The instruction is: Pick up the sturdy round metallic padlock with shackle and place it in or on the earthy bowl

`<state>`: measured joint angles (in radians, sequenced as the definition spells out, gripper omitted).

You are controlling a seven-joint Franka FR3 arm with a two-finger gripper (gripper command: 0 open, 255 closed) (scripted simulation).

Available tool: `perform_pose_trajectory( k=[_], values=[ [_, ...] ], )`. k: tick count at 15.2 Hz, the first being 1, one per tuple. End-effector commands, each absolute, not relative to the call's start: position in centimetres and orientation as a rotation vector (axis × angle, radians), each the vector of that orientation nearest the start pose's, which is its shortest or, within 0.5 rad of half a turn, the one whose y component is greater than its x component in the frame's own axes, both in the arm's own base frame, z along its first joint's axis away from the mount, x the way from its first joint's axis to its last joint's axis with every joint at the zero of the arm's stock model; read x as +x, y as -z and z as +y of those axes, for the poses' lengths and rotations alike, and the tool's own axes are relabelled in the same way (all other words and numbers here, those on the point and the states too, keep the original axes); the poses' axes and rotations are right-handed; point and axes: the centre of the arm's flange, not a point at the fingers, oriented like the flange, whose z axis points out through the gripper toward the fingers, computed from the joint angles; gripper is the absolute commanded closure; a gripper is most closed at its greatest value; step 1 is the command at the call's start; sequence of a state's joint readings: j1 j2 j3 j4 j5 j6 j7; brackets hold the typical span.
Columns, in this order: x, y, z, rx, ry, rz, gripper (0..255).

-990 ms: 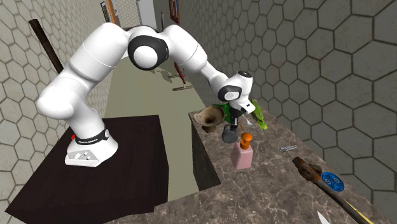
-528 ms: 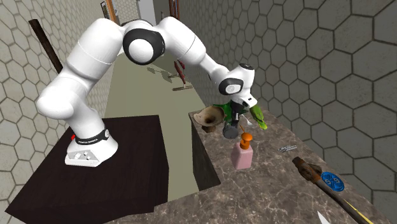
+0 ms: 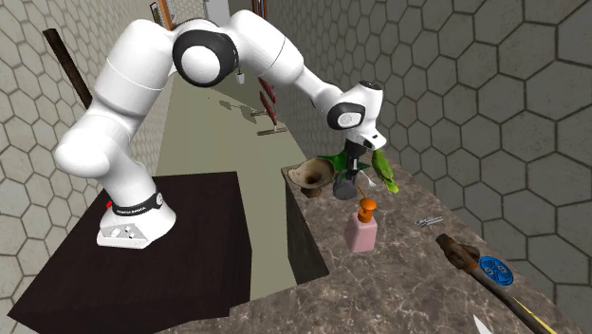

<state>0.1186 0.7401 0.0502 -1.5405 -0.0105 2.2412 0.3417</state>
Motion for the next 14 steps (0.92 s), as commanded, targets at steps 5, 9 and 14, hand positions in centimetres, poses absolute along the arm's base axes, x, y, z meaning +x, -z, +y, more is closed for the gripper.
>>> perform_pose_trajectory(
  k=[5,9,14],
  values=[
    [69.3,-24.5,11.3,-3.113,-0.068,0.279,255],
    [69.3,-26.6,11.3,-3.113,-0.068,0.279,255],
    [69.3,-29.3,11.3,-3.113,-0.068,0.279,255]
  ],
)
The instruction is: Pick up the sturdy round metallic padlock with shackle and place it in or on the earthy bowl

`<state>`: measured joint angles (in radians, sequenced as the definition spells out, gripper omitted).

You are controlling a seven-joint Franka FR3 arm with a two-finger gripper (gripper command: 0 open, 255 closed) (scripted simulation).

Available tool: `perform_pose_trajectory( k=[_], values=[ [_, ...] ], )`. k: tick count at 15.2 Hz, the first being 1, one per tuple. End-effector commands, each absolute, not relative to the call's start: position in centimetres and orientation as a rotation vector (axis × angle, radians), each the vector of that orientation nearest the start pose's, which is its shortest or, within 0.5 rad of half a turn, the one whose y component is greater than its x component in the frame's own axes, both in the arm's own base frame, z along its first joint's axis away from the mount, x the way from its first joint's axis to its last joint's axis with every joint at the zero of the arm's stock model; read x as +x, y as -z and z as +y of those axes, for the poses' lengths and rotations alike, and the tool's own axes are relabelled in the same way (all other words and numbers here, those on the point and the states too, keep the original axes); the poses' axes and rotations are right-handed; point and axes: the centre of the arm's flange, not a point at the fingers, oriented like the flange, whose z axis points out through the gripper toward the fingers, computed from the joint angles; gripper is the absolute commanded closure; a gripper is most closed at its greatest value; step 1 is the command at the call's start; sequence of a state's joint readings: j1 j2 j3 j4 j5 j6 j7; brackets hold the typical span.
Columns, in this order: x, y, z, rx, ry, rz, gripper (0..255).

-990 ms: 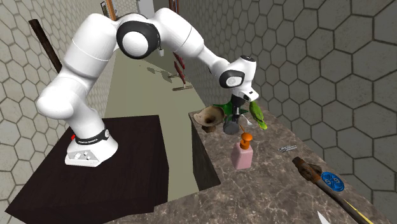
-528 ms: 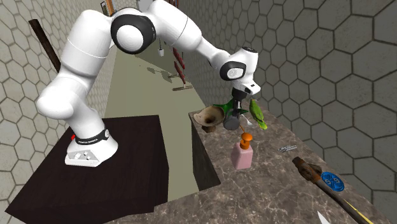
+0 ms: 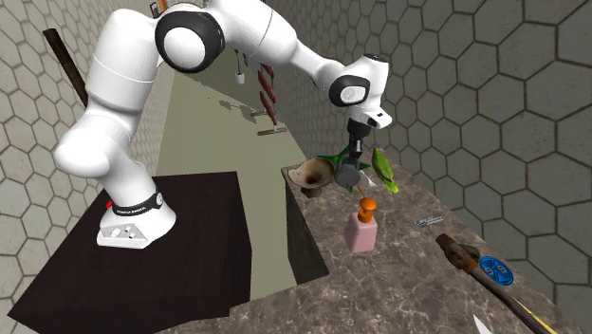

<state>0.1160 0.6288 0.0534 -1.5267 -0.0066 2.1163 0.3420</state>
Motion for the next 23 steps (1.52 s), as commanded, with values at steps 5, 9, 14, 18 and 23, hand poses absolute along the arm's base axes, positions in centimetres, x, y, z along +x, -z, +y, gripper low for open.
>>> perform_pose_trajectory(
  k=[5,9,14,18,23],
  values=[
    [69.3,-31.9,11.3,-3.113,-0.068,0.279,255],
    [69.3,-34.0,11.3,-3.113,-0.068,0.279,255],
    [67.2,-35.9,14.4,-3.113,-0.068,0.279,255],
    [64.3,-37.3,18.6,-3.113,-0.068,0.279,255],
    [60.6,-39.1,23.8,-3.113,-0.068,0.279,255]
  ],
)
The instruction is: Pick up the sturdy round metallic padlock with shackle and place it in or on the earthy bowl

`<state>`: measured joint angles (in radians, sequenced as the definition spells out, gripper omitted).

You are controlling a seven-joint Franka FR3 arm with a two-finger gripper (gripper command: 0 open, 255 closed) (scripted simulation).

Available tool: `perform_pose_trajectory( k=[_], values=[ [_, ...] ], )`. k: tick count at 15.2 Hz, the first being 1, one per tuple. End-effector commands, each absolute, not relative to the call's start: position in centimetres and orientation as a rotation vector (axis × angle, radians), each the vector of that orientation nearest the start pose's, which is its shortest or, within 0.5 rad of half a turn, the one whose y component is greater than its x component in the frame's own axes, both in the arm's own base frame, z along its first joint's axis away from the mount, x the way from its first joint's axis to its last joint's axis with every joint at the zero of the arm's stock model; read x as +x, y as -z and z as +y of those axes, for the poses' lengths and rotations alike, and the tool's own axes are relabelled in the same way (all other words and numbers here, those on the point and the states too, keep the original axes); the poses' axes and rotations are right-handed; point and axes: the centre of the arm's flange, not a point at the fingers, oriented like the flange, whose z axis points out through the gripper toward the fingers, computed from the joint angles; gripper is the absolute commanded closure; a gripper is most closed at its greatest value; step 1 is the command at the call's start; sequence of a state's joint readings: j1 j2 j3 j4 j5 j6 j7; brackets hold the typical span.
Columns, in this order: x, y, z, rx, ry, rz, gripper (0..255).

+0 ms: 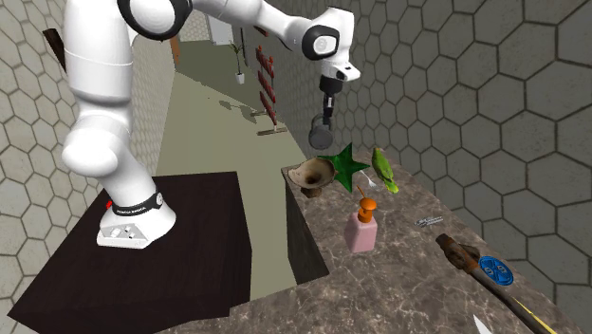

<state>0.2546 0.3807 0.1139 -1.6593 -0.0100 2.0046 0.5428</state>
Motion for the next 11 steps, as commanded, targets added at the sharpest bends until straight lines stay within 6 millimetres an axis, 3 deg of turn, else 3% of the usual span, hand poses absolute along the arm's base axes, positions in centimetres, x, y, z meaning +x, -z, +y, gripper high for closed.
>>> perform_pose_trajectory(
  k=[1,11],
  values=[
    [60.4,-39.2,24.2,-3.113,-0.068,0.279,255],
    [60.4,-33.9,24.2,-3.113,-0.068,0.279,255]
  ],
)
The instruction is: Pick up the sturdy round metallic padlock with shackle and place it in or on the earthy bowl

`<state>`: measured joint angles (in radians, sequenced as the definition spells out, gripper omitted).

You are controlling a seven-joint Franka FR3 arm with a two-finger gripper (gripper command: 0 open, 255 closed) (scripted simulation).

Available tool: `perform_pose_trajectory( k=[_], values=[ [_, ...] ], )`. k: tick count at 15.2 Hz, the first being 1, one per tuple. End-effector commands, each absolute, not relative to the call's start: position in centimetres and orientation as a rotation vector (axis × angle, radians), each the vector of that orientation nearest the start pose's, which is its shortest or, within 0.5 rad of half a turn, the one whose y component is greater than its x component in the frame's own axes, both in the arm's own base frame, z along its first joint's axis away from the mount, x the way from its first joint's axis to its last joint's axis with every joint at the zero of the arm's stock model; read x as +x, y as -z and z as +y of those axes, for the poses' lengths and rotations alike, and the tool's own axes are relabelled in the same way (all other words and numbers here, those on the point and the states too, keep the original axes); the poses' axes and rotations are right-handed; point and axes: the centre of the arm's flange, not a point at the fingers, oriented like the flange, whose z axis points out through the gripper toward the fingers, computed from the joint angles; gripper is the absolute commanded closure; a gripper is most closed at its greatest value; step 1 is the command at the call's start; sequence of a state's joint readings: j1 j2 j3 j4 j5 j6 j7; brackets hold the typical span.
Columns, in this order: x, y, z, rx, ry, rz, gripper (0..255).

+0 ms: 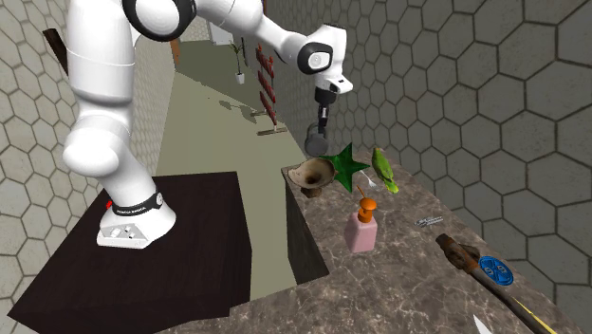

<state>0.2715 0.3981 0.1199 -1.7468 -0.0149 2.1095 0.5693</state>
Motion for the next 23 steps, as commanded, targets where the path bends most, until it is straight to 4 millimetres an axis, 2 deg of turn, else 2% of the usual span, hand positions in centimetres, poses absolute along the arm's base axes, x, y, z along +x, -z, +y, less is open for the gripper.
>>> perform_pose_trajectory(
  k=[1,11,19,20,23],
  values=[
    [60.4,-33.4,24.2,-3.113,-0.068,0.279,255],
    [60.4,-27.9,24.2,-3.113,-0.068,0.279,255],
    [60.4,-27.9,24.2,-3.113,-0.068,0.279,255],
    [60.4,-27.9,24.2,-3.113,-0.068,0.279,0],
    [60.4,-27.9,24.2,-3.113,-0.068,0.279,0]
  ],
)
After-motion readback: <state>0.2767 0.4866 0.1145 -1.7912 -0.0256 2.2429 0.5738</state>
